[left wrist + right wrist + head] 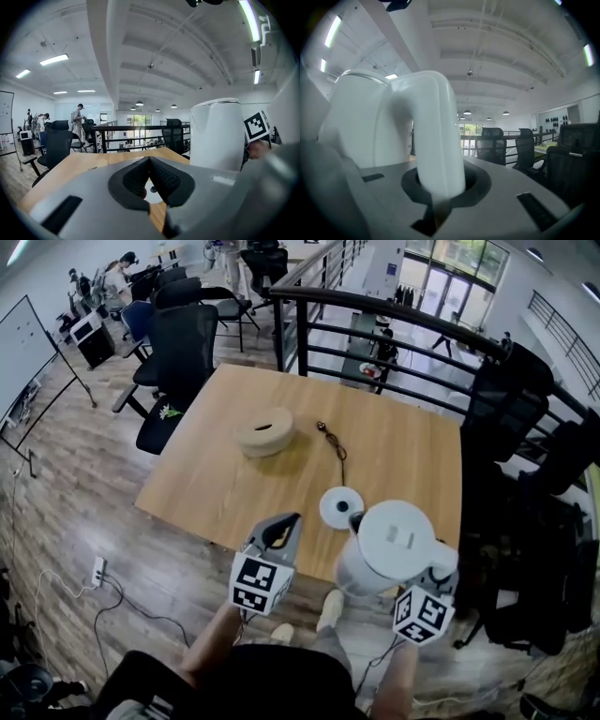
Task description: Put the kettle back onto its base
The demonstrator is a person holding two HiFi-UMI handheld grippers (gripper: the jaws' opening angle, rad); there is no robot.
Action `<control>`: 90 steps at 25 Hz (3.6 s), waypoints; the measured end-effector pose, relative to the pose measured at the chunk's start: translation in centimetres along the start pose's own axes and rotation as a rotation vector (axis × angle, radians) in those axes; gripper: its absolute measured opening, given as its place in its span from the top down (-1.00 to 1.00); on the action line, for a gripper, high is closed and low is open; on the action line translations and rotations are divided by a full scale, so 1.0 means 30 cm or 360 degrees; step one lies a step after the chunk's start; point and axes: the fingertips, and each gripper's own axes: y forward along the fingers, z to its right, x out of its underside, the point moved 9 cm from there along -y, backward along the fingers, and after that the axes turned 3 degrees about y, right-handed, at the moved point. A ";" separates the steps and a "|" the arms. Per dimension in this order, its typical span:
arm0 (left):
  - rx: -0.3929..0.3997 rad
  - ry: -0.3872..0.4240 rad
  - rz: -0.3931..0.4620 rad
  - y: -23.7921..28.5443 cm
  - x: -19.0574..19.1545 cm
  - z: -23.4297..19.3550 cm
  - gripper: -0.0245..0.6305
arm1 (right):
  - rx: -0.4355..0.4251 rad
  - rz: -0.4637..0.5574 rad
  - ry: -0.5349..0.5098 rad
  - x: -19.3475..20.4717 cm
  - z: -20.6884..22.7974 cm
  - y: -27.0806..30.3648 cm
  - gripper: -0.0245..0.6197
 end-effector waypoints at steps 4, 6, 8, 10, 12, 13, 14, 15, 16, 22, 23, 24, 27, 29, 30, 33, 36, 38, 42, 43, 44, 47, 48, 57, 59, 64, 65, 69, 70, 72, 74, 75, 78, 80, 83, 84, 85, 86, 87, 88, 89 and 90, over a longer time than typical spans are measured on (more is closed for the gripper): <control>-0.0076 -0.0024 -0.0010 0.073 0.003 -0.015 0.93 | -0.0082 0.0049 -0.0019 0.004 0.010 0.125 0.84; -0.0115 -0.0039 -0.0018 0.105 0.008 -0.026 0.93 | -0.0122 0.0073 -0.0018 0.009 0.011 0.189 0.83; -0.0152 -0.0057 -0.0030 0.131 0.017 -0.035 0.93 | -0.0165 0.0081 -0.0020 0.020 0.011 0.248 0.83; -0.0187 -0.0070 -0.0046 0.154 0.030 -0.044 0.93 | -0.0211 0.0083 -0.0009 0.039 0.005 0.305 0.84; -0.0221 -0.0084 -0.0062 0.175 0.044 -0.055 0.93 | -0.0253 0.0087 0.0003 0.052 -0.010 0.361 0.84; -0.0239 -0.0091 -0.0070 0.185 0.051 -0.061 0.93 | -0.0273 0.0088 0.0004 0.059 -0.019 0.389 0.84; -0.0256 -0.0099 -0.0077 0.195 0.058 -0.067 0.93 | -0.0293 0.0089 0.0005 0.067 -0.028 0.417 0.84; -0.0272 -0.0106 -0.0084 0.206 0.065 -0.073 0.93 | -0.0313 0.0088 0.0006 0.075 -0.038 0.444 0.84; -0.0286 -0.0113 -0.0091 0.217 0.073 -0.080 0.93 | -0.0331 0.0087 0.0007 0.083 -0.049 0.472 0.84; -0.0384 -0.0169 -0.0133 0.279 0.140 -0.114 0.93 | -0.0436 0.0117 -0.0010 0.155 -0.096 0.637 0.83; -0.0401 -0.0176 -0.0143 0.284 0.152 -0.117 0.93 | -0.0452 0.0116 -0.0010 0.167 -0.103 0.658 0.83; -0.0416 -0.0184 -0.0151 0.288 0.163 -0.119 0.93 | -0.0466 0.0113 -0.0009 0.177 -0.110 0.675 0.83; -0.0447 -0.0205 -0.0168 0.297 0.198 -0.126 0.93 | -0.0499 0.0119 -0.0007 0.210 -0.132 0.720 0.83; -0.0464 -0.0216 -0.0181 0.308 0.220 -0.134 0.93 | -0.0518 0.0122 -0.0001 0.235 -0.143 0.753 0.83; -0.0471 -0.0222 -0.0188 0.316 0.229 -0.139 0.93 | -0.0527 0.0122 0.0004 0.246 -0.150 0.772 0.83; -0.0492 -0.0240 -0.0210 0.339 0.258 -0.145 0.93 | -0.0557 0.0132 -0.0001 0.272 -0.170 0.819 0.83; -0.0510 -0.0246 -0.0224 0.360 0.279 -0.148 0.93 | -0.0581 0.0138 0.0001 0.294 -0.189 0.854 0.83; -0.0522 -0.0247 -0.0232 0.376 0.292 -0.151 0.93 | -0.0598 0.0126 0.0008 0.316 -0.198 0.877 0.83; -0.0547 -0.0263 -0.0252 0.402 0.331 -0.161 0.93 | -0.0641 0.0127 -0.0013 0.368 -0.219 0.923 0.83; -0.0549 -0.0266 -0.0259 0.407 0.342 -0.162 0.93 | -0.0645 0.0128 -0.0029 0.378 -0.225 0.931 0.83; -0.0551 -0.0268 -0.0265 0.413 0.353 -0.164 0.93 | -0.0647 0.0128 -0.0042 0.387 -0.229 0.938 0.83; -0.0562 -0.0283 -0.0281 0.427 0.377 -0.170 0.93 | -0.0660 0.0121 -0.0057 0.413 -0.239 0.962 0.83; -0.0564 -0.0287 -0.0284 0.432 0.384 -0.172 0.93 | -0.0666 0.0115 -0.0056 0.422 -0.240 0.969 0.83; -0.0577 -0.0314 -0.0307 0.461 0.444 -0.184 0.93 | -0.0699 0.0103 -0.0064 0.501 -0.255 1.016 0.82; -0.0579 -0.0320 -0.0311 0.466 0.452 -0.185 0.93 | -0.0712 0.0110 -0.0070 0.514 -0.258 1.025 0.82; -0.0584 -0.0333 -0.0317 0.481 0.472 -0.179 0.93 | -0.0719 0.0109 -0.0037 0.533 -0.268 1.039 0.82; -0.0585 -0.0334 -0.0319 0.483 0.474 -0.177 0.93 | -0.0723 0.0111 -0.0034 0.539 -0.268 1.042 0.82; -0.0586 -0.0340 -0.0329 0.489 0.485 -0.174 0.93 | -0.0726 0.0091 -0.0004 0.554 -0.257 1.043 0.81; -0.0587 -0.0341 -0.0330 0.489 0.486 -0.173 0.93 | -0.0728 0.0093 0.0000 0.558 -0.252 1.044 0.81; -0.0586 -0.0340 -0.0332 0.489 0.488 -0.171 0.93 | -0.0725 0.0092 0.0011 0.561 -0.247 1.043 0.81; -0.0585 -0.0337 -0.0332 0.488 0.490 -0.171 0.93 | -0.0715 0.0083 0.0014 0.565 -0.247 1.040 0.81; -0.0586 -0.0337 -0.0333 0.488 0.492 -0.171 0.93 | -0.0714 0.0081 0.0011 0.570 -0.246 1.039 0.81; -0.0588 -0.0336 -0.0341 0.488 0.499 -0.167 0.93 | -0.0716 0.0084 0.0019 0.589 -0.238 1.036 0.80; -0.0590 -0.0336 -0.0345 0.486 0.501 -0.165 0.93 | -0.0713 0.0087 0.0031 0.592 -0.234 1.034 0.80; -0.0590 -0.0339 -0.0348 0.486 0.502 -0.165 0.93 | -0.0718 0.0100 0.0039 0.600 -0.228 1.036 0.80; -0.0589 -0.0340 -0.0349 0.487 0.503 -0.165 0.93 | -0.0719 0.0103 0.0043 0.603 -0.225 1.037 0.80; -0.0588 -0.0340 -0.0350 0.487 0.505 -0.163 0.93 | -0.0719 0.0105 0.0052 0.606 -0.222 1.036 0.80; -0.0587 -0.0339 -0.0351 0.486 0.506 -0.161 0.93 | -0.0717 0.0107 0.0065 0.610 -0.219 1.032 0.80; -0.0587 -0.0339 -0.0352 0.484 0.506 -0.157 0.93 | -0.0718 0.0112 0.0073 0.613 -0.215 1.029 0.80; -0.0585 -0.0339 -0.0353 0.482 0.507 -0.153 0.93 | -0.0724 0.0120 0.0073 0.615 -0.212 1.026 0.80; -0.0583 -0.0339 -0.0355 0.482 0.507 -0.150 0.93 | -0.0730 0.0129 0.0069 0.618 -0.210 1.024 0.80; -0.0580 -0.0337 -0.0358 0.482 0.507 -0.147 0.93 | -0.0734 0.0135 0.0067 0.619 -0.209 1.022 0.80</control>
